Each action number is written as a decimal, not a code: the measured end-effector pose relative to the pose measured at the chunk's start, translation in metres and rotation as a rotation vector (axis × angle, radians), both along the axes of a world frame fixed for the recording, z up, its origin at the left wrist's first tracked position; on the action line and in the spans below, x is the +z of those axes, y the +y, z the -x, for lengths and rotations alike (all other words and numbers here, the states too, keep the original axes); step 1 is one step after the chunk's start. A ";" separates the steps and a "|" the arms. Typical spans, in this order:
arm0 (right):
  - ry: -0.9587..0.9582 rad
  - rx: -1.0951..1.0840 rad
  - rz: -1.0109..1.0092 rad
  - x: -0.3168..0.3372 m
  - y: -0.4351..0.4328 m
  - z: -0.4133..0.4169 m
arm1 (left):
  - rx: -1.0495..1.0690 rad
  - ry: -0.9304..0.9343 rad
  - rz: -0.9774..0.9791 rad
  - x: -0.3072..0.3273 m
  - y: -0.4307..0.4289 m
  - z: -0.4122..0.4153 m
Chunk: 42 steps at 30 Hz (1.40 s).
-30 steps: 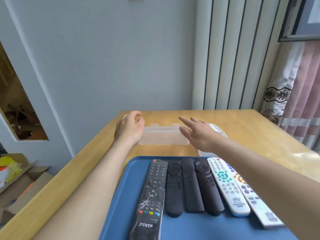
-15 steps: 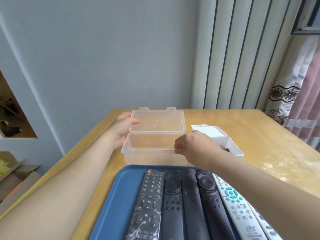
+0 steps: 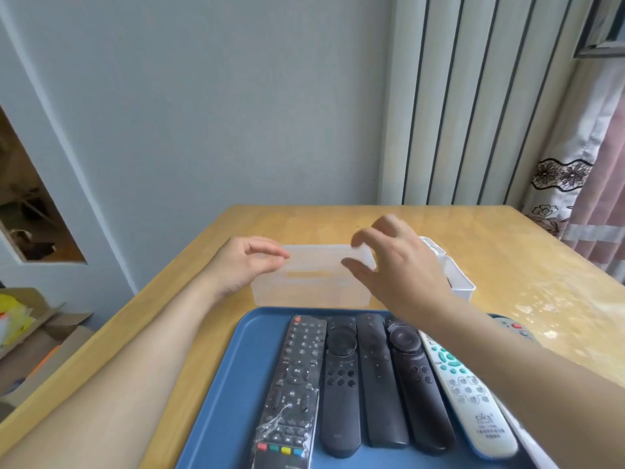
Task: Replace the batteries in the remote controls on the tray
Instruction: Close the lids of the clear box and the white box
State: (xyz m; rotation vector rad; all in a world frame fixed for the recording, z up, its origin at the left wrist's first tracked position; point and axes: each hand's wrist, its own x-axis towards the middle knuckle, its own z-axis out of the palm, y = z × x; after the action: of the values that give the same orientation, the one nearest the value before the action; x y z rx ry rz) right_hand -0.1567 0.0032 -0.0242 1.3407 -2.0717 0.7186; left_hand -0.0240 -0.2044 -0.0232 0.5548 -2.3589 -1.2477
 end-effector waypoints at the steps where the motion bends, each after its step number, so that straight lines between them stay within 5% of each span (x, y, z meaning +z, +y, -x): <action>1: -0.066 0.001 -0.045 0.005 -0.002 0.003 | -0.006 -0.031 0.032 -0.002 -0.001 -0.002; 6: -0.416 -0.017 -0.459 0.010 -0.011 0.005 | -0.058 -0.063 0.052 -0.011 -0.003 -0.007; 13: 0.021 -0.148 -0.627 -0.015 -0.016 -0.004 | -0.023 -0.183 0.364 -0.011 0.003 -0.008; 19: -0.556 -0.015 -0.294 0.015 0.010 -0.001 | -0.032 -0.386 0.719 0.008 0.030 0.009; 26: -0.810 -0.272 -0.139 0.018 0.079 0.073 | -0.180 -0.097 0.646 0.025 0.082 0.093; 30: -1.045 -0.229 -0.122 -0.007 0.091 0.084 | -0.220 -0.284 0.723 0.015 0.101 0.157; 35: -1.120 -0.119 -0.048 -0.016 0.097 0.093 | -0.073 -0.547 0.819 0.000 0.098 0.201; 38: -1.145 -0.092 -0.016 -0.017 0.097 0.097 | -0.042 -0.398 0.645 0.004 0.101 0.205; 42: -1.239 -0.053 0.004 -0.017 0.098 0.100 | 0.154 0.045 0.196 0.021 0.108 0.197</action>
State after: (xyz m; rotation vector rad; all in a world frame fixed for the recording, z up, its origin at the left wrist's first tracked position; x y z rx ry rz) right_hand -0.2568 0.1016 -0.0407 0.8470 -2.9399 1.8384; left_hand -0.2212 -0.0966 -0.0018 0.6242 -2.3193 -0.9393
